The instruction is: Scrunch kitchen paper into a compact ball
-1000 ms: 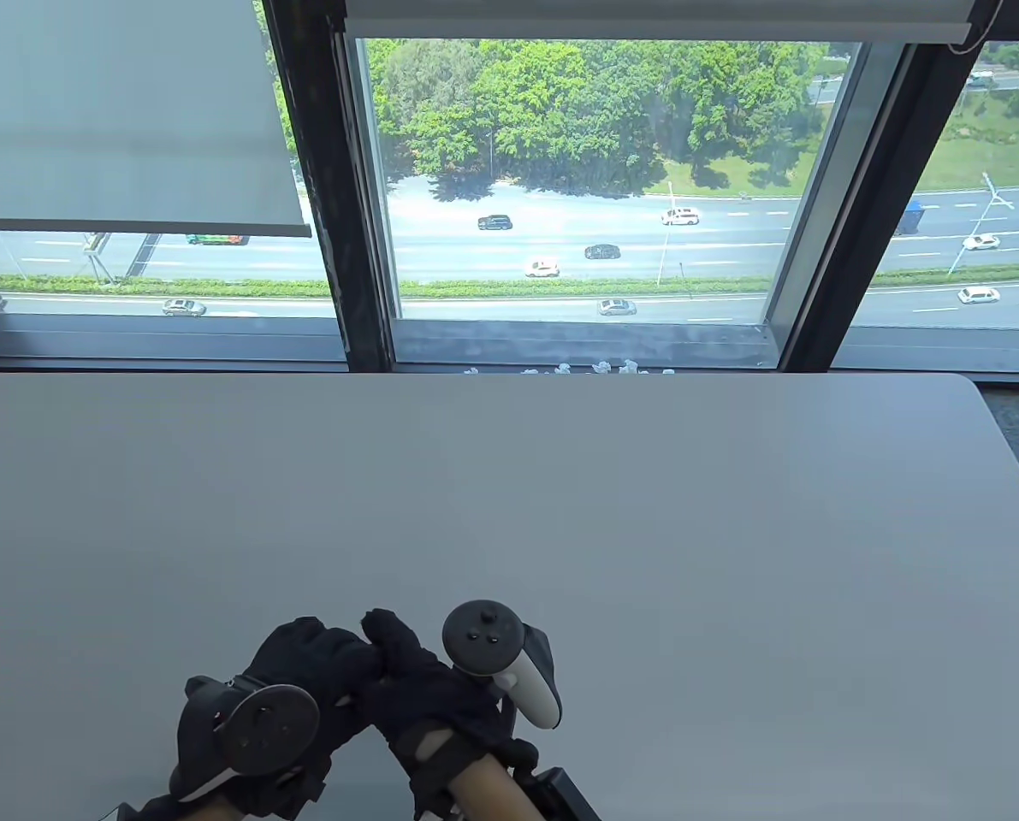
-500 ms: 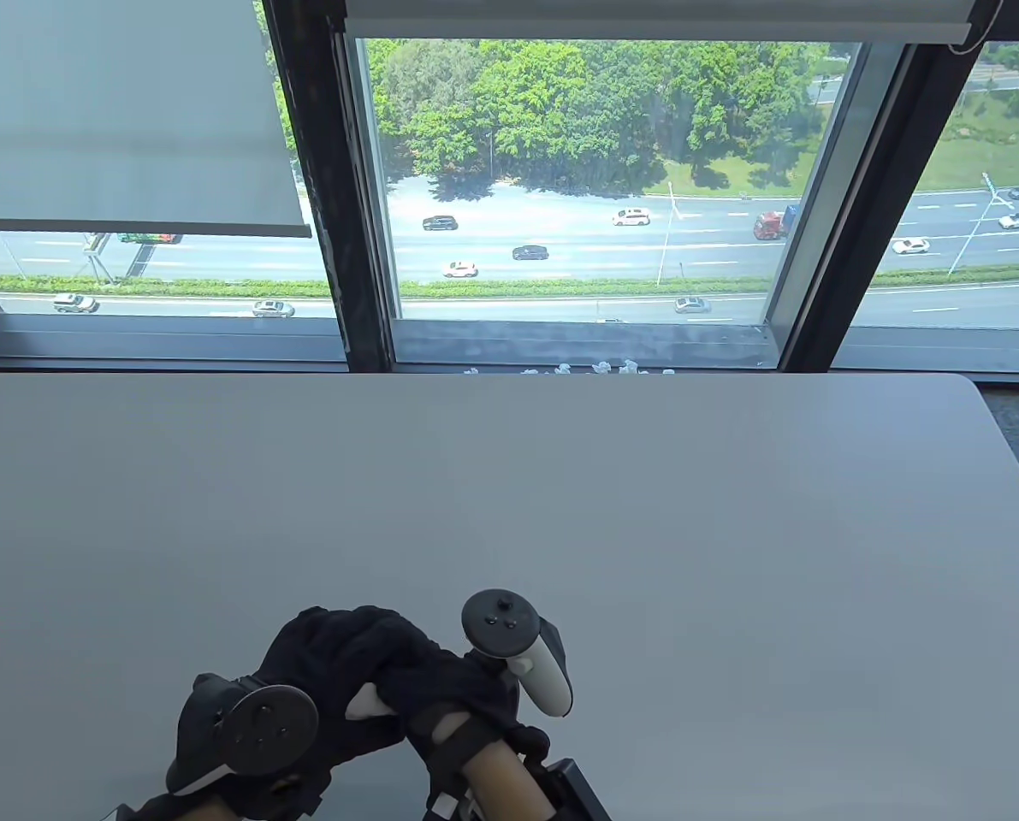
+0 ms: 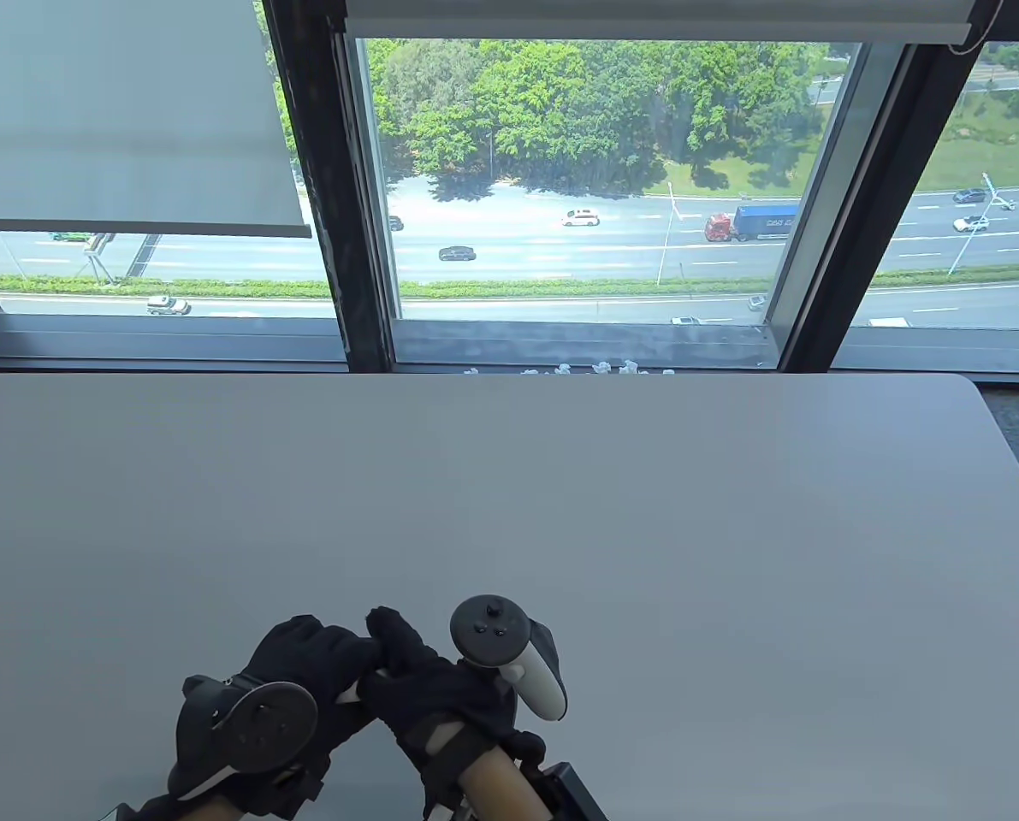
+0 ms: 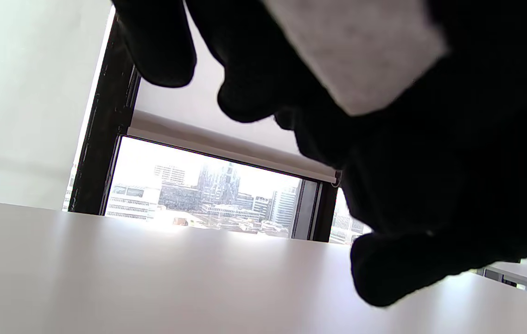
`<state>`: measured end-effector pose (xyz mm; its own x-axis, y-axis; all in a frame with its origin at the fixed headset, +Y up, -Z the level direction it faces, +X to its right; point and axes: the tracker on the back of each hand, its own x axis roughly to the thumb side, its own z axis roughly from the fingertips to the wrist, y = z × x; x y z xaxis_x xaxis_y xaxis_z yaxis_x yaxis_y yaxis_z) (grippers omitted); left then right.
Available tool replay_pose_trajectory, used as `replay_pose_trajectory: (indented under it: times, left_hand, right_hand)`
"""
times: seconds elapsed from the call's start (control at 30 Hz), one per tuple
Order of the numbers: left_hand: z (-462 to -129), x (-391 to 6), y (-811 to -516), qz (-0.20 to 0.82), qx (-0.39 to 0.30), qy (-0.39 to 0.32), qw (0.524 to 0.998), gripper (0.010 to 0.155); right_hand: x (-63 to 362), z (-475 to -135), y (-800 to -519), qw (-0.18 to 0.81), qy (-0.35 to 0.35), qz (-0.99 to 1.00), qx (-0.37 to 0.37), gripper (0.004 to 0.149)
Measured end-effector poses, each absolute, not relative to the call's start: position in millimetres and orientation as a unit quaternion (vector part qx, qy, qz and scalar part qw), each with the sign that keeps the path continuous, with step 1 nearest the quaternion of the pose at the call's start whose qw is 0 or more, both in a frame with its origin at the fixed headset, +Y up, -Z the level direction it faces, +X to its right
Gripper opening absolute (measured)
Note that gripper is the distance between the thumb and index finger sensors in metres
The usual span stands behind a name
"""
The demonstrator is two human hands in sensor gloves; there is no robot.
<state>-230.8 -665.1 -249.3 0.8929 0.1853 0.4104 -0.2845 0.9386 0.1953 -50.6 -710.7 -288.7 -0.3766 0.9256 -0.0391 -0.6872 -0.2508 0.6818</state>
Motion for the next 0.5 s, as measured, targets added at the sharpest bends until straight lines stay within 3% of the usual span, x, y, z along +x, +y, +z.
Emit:
replay_pose_trajectory:
  times: [0.17, 0.27, 0.43, 0.5]
  left_hand:
    - [-252, -231, -671, 0.178, 0.081, -0.227, 0.954, 0.097]
    - [-250, -231, -669, 0.173, 0.098, -0.219, 0.955, 0.102]
    - [-249, -234, -660, 0.154, 0.127, -0.200, 0.959, 0.064]
    - [-251, -239, -660, 0.163, 0.132, -0.181, 0.961, 0.058]
  right_hand:
    - [-41, -294, -708, 0.569, 0.306, 0.743, 0.174, 0.068]
    - [-42, -292, -706, 0.568, 0.303, 0.743, 0.183, 0.067]
    - [-46, -292, -713, 0.565, 0.329, 0.731, 0.196, 0.067]
    - [-49, -289, -714, 0.572, 0.340, 0.722, 0.191, 0.079]
